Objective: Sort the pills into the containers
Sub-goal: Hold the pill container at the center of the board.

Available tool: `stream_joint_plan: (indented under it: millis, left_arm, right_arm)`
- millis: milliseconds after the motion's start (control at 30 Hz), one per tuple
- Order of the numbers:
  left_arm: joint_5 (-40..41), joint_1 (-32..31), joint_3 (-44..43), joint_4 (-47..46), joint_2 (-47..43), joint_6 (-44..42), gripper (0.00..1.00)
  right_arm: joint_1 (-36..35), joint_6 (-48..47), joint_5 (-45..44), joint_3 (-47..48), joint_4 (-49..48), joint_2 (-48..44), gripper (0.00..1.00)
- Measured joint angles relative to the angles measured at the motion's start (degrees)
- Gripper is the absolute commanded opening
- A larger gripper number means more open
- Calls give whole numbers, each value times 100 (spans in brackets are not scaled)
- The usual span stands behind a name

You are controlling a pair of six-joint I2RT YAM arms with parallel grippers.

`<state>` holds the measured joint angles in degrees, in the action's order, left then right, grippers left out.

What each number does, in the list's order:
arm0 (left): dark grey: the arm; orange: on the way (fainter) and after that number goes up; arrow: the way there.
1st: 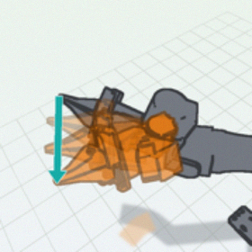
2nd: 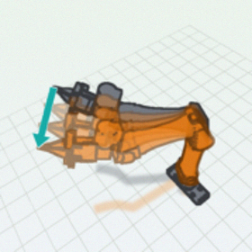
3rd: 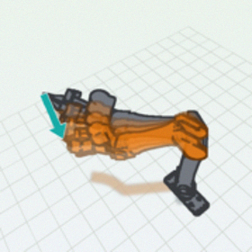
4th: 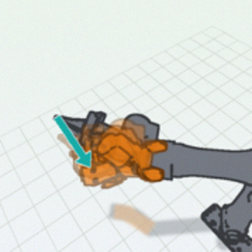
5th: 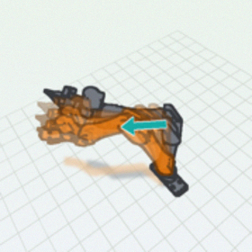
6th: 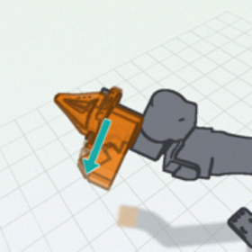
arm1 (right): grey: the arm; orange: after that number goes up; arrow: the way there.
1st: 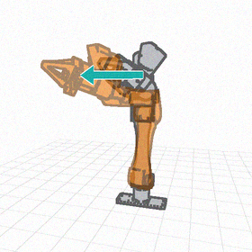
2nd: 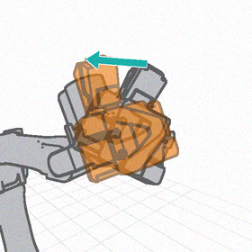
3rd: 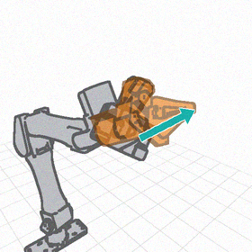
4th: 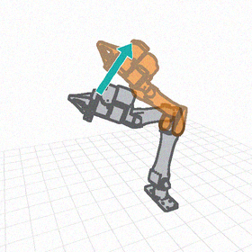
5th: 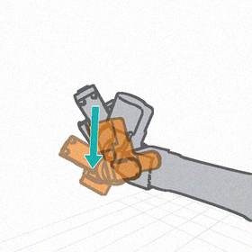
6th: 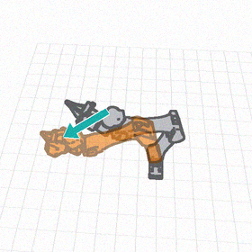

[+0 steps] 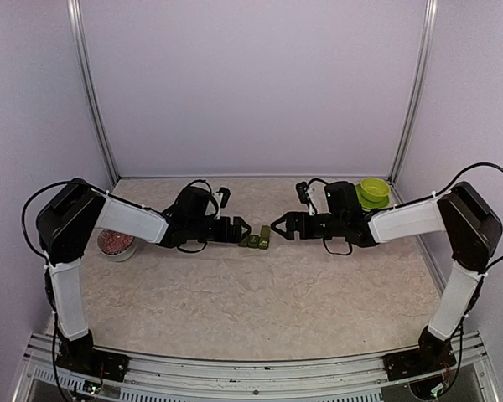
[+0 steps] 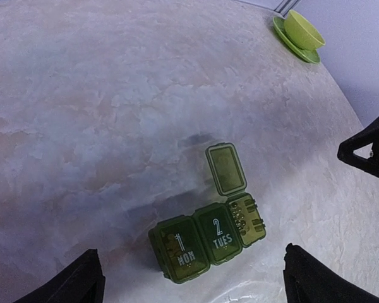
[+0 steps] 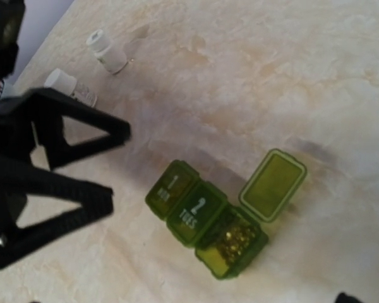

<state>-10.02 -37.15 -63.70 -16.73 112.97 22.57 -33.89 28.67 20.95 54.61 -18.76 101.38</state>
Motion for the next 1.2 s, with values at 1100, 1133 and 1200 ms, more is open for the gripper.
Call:
stream_joint_plan:
  millis: [1100, 1133, 1200]
  left_arm:
    - [146, -212, -39, -896, 859, 702, 61]
    - [166, -212, -39, -905, 870, 706, 60]
    - [192, -212, -48, -922, 892, 719, 58]
  right_arm:
    - [157, 428, 525, 852, -901, 1768, 92]
    - [160, 446, 546, 870, -909, 1799, 92]
    - [170, 485, 610, 922, -944, 1860, 92]
